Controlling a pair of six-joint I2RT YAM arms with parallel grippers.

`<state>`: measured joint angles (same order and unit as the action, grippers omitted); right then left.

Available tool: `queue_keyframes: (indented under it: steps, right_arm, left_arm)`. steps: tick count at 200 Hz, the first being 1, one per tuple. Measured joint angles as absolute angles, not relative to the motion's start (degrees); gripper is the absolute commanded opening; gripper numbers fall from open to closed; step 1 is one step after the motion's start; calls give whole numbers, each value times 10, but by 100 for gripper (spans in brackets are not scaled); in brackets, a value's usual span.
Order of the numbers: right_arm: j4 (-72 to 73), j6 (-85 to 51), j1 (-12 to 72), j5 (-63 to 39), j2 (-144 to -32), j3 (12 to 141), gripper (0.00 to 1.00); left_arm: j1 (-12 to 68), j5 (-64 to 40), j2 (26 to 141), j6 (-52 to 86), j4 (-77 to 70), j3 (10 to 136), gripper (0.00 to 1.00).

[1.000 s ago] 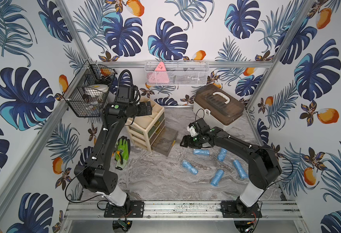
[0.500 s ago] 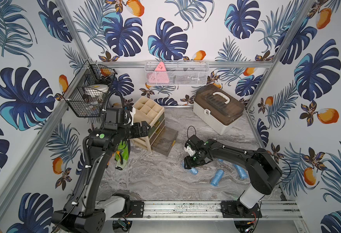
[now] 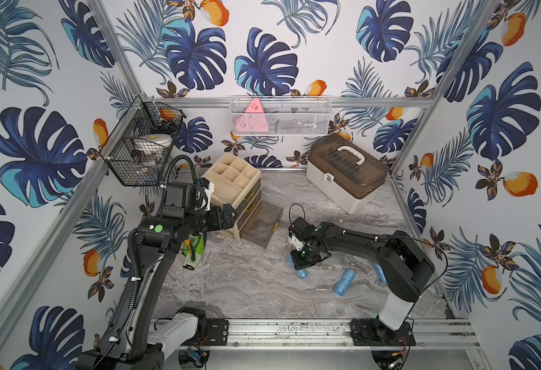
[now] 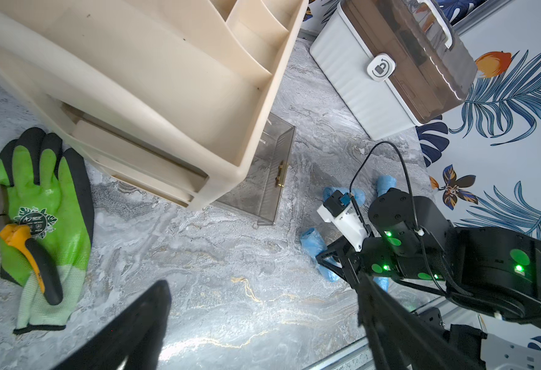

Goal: Sort the rolls of trash bags by color and place them into the drawer
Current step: Pick up the roll of trash bags from the center of the board, then place the roll of trash bags in the drawer.

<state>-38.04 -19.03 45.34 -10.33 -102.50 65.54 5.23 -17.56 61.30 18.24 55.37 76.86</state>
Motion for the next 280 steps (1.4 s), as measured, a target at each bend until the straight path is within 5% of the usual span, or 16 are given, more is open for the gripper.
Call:
queue_keyframes:
  steps: [35, 132, 208, 280]
  right_arm:
    - [-360, -230, 453, -145, -1023, 731, 10]
    - [-202, -445, 419, -234, -1180, 905, 12]
    - [-173, -558, 410, -216, -1231, 943, 45]
    - [-176, -552, 406, -214, -1204, 938, 51]
  left_arm:
    - [52, -175, 617, 182, 553, 769, 95]
    - [52, -175, 621, 182, 553, 769, 94]
    - [52, -172, 625, 180, 553, 775, 95]
    - [52, -173, 639, 180, 548, 767, 94]
